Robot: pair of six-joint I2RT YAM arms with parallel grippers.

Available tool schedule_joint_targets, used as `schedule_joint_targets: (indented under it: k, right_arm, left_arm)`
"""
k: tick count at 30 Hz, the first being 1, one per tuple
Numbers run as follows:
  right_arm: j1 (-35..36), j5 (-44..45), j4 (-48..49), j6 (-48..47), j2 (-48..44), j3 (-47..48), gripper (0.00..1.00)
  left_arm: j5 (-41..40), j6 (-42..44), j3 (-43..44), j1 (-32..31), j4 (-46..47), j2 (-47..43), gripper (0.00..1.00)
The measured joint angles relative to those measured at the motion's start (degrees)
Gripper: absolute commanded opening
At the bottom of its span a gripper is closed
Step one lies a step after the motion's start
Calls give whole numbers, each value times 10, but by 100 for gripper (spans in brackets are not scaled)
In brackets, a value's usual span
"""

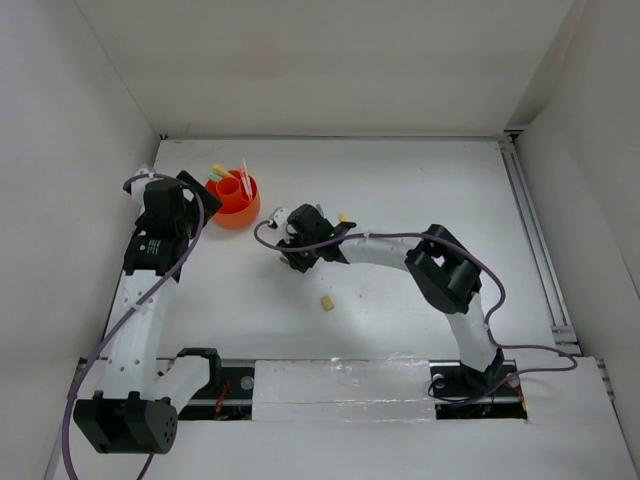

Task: Sort the stationery into containers
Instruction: Pick up the stapler from the center of the board.

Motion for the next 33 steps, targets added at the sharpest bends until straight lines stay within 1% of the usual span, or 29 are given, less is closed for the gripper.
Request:
schedule_joint_targets:
  k: [1, 2, 6, 9, 11, 14, 18, 22, 27, 31, 32, 33]
  right_arm:
    - [0, 3, 0, 1, 0, 0, 22]
    - [0, 4, 0, 2, 0, 2, 1]
    - [3, 12, -3, 3, 0, 2, 0]
    - [3, 18, 4, 9, -6, -7, 0]
    - [3, 24, 7, 20, -26, -31, 0]
    - [2, 29, 14, 47, -77, -72, 0]
    - [1, 28, 53, 84, -165, -114, 0]
    - [-2, 19, 113, 110, -215, -124, 0]
    - [-2, 0, 164, 132, -224, -124, 0]
    - [-1, -16, 176, 144, -224, -122, 0]
    - [-1, -19, 177, 146, -224, -120, 0]
    - [-1, -26, 178, 150, -224, -116, 0]
  left_arm:
    - [1, 1, 0, 0, 0, 1, 100]
    - [2, 2, 0, 0, 1, 1, 100]
    - [18, 4, -2, 0, 7, 1, 100]
    - [58, 5, -18, 0, 31, 1, 100]
    - [114, 5, -48, 0, 61, -2, 100]
    - [221, -6, -129, 0, 134, -9, 100]
    - [315, -32, -203, -4, 195, -10, 100]
    - [362, -54, -214, -21, 249, -15, 100]
    - [397, -81, -226, -27, 333, -37, 100]
    - [412, -94, -243, -27, 364, -44, 94]
    - [414, -97, -245, -27, 366, -44, 94]
    - [415, -97, -247, -27, 368, -44, 91]
